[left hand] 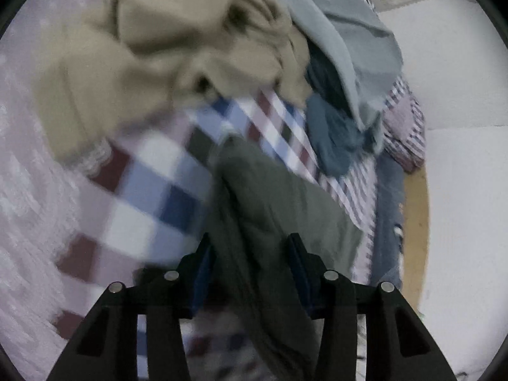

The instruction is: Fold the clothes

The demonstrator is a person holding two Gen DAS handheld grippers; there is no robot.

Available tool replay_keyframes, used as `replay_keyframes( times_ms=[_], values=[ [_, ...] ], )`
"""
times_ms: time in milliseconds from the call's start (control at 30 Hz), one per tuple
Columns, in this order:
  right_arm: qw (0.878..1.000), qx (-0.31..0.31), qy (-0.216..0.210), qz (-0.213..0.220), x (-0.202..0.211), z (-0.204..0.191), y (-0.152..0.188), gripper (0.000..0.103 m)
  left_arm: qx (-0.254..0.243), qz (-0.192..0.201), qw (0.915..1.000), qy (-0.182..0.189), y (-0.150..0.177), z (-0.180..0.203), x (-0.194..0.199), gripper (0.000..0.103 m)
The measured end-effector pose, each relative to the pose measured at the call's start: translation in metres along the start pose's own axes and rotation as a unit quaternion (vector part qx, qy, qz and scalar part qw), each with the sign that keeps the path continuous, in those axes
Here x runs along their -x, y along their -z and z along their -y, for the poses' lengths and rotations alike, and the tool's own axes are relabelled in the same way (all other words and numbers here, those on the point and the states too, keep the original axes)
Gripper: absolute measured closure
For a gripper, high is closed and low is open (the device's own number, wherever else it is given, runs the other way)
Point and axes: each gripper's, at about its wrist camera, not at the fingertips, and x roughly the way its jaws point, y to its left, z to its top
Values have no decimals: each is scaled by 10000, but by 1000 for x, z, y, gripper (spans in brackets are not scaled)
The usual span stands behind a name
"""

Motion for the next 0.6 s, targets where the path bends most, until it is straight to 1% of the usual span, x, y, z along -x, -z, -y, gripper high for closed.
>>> replay_keyframes(
  times_ms=[100,300,333,367,433,467,600],
  values=[
    [10000,2,-14,-4,0,-1,0,99,-133,24,9999,57,-2,6,-7,54],
    [10000,66,-17,-52,1,-7,2,99,-202,363,9986,314,-28,3,-15,56],
    [10000,67,-21,-65,1,-7,2,99,-195,428,9984,319,-31,2,-14,60],
    [9999,71,-24,-78,1,-8,3,99,-193,480,9982,316,-33,1,-14,68],
    [9999,88,-38,-132,0,-11,6,99,-174,575,9975,364,-37,0,-12,75],
    [9998,89,-61,-165,-1,-13,7,99,-160,626,9970,436,-38,0,-12,84],
    [9994,112,-175,-287,-5,-23,12,99,-274,854,9938,662,-38,5,-4,88]
  ],
)
